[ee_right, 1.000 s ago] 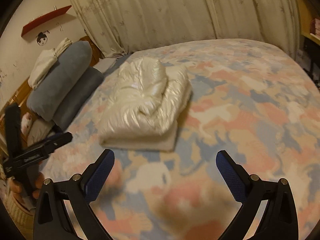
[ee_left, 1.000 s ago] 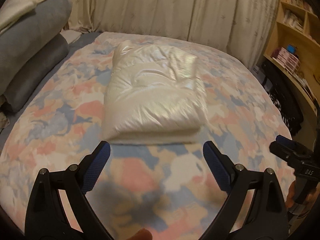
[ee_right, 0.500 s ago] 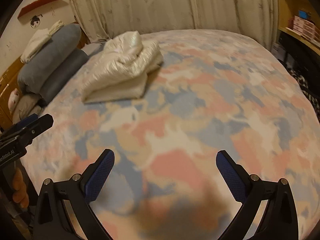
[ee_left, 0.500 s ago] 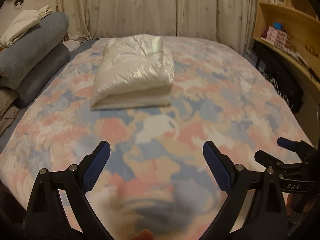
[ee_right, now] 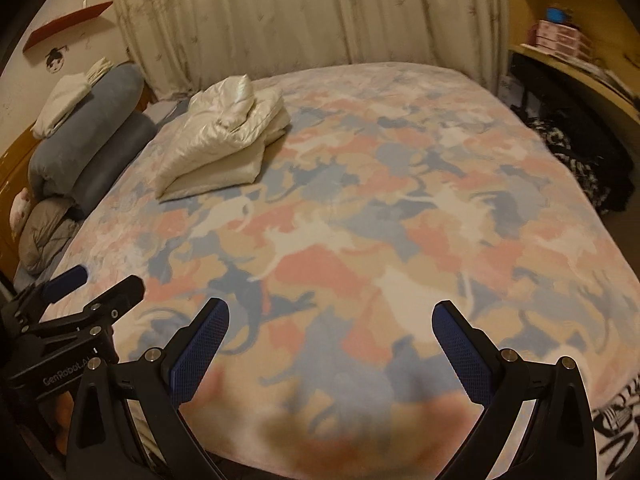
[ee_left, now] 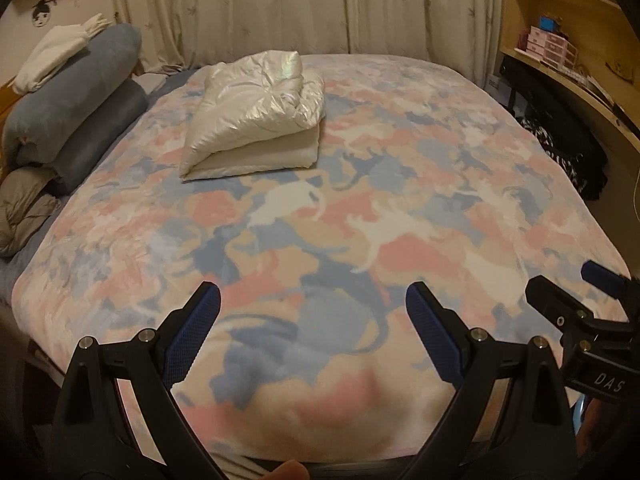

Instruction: Fold large clothes

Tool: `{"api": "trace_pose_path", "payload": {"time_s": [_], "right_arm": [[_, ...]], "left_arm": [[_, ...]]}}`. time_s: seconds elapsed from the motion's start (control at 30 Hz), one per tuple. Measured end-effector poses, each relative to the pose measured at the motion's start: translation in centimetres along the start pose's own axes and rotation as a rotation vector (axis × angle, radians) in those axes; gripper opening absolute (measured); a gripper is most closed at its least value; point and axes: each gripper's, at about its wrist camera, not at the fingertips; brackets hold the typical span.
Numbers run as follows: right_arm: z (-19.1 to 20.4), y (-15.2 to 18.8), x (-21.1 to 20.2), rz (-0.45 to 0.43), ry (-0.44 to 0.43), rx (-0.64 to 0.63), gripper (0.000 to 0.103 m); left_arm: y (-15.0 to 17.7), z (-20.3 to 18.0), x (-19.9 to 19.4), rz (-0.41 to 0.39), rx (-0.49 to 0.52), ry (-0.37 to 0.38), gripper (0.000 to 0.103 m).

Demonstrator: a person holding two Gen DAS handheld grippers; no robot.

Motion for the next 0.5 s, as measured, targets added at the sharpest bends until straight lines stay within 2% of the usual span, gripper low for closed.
{"api": "trace_pose_path", "payload": {"time_s": [0.27, 0.5], "right_arm": [[0.5, 0.3, -4.4, -0.047, -0.007, 0.026, 0.102], [1.5, -0.2, -6.2, -0.075, -0.011, 0.018, 0.102]], "left_arm": [[-0.5, -1.2, -3.8, -0.052, -0.008, 0.014, 0.093], [-1.1, -1.6, -5.6, -0.063, -0.016, 0.011, 0.093]]}}
Point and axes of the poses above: each gripper's, at about its wrist camera, not at the fingertips, and x roughly the way its jaws point, z to its left, y to its underside, and after that the axes turned 4 degrees about y, right-handed
